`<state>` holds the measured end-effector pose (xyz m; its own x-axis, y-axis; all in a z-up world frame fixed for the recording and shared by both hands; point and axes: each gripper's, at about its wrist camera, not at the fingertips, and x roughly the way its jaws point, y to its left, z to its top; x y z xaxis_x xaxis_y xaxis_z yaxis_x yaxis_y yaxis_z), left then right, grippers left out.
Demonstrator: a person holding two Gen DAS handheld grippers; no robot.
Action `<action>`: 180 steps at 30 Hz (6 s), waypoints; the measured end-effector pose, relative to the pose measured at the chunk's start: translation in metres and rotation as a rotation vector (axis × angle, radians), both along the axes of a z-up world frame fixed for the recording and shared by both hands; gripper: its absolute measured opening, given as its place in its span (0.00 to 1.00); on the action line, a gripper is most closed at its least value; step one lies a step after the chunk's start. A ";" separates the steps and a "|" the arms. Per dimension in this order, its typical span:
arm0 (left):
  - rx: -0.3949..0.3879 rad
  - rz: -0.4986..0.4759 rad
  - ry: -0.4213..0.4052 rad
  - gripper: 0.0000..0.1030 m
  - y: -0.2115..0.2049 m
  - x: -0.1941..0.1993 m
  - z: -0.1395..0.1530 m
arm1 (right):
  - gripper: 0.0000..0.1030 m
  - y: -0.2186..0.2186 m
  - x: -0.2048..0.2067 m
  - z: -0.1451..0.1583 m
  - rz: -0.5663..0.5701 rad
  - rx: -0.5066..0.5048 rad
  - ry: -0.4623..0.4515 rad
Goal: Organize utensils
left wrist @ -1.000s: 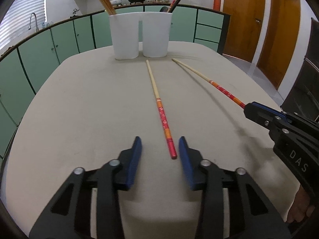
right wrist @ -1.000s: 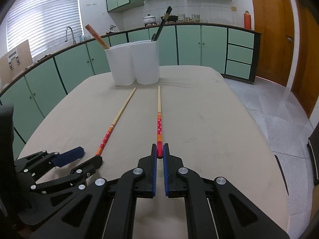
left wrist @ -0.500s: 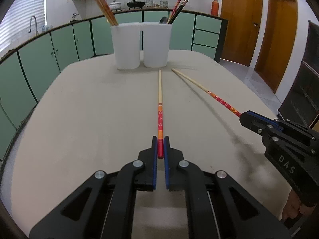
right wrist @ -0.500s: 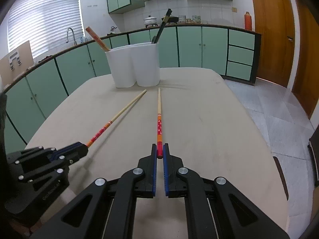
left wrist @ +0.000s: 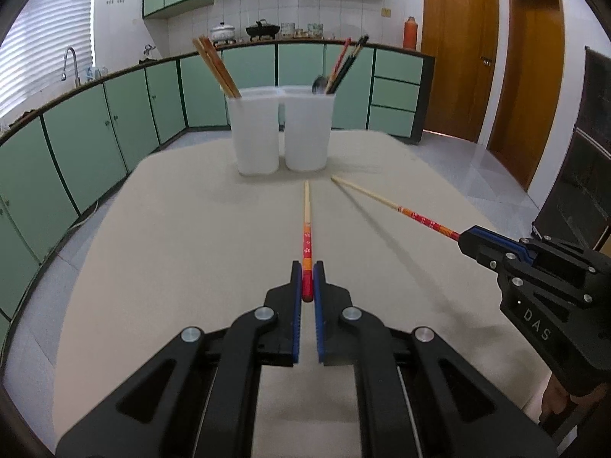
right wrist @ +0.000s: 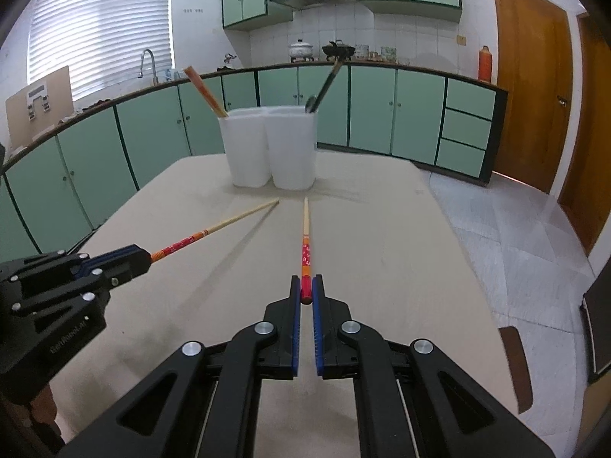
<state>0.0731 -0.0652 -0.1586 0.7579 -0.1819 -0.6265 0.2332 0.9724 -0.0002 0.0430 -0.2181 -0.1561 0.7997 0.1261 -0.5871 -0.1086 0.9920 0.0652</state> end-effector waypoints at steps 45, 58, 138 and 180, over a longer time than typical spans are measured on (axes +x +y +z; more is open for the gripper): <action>-0.077 -0.095 -0.180 0.05 0.023 0.022 0.145 | 0.06 -0.008 0.063 0.174 0.217 0.037 -0.155; -0.093 -0.101 -0.269 0.05 0.024 0.045 0.182 | 0.06 0.000 0.089 0.215 0.238 0.035 -0.235; -0.064 0.110 -0.217 0.93 0.054 0.065 0.143 | 0.94 -0.022 0.079 0.152 0.061 0.071 -0.185; -0.056 0.131 -0.213 0.93 0.049 0.020 0.145 | 0.94 0.001 0.047 0.147 0.097 0.070 -0.119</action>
<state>0.0927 -0.0164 -0.0138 0.8910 -0.1028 -0.4422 0.1053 0.9943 -0.0189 0.0898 -0.2173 -0.0092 0.8451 0.2433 -0.4761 -0.2143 0.9700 0.1152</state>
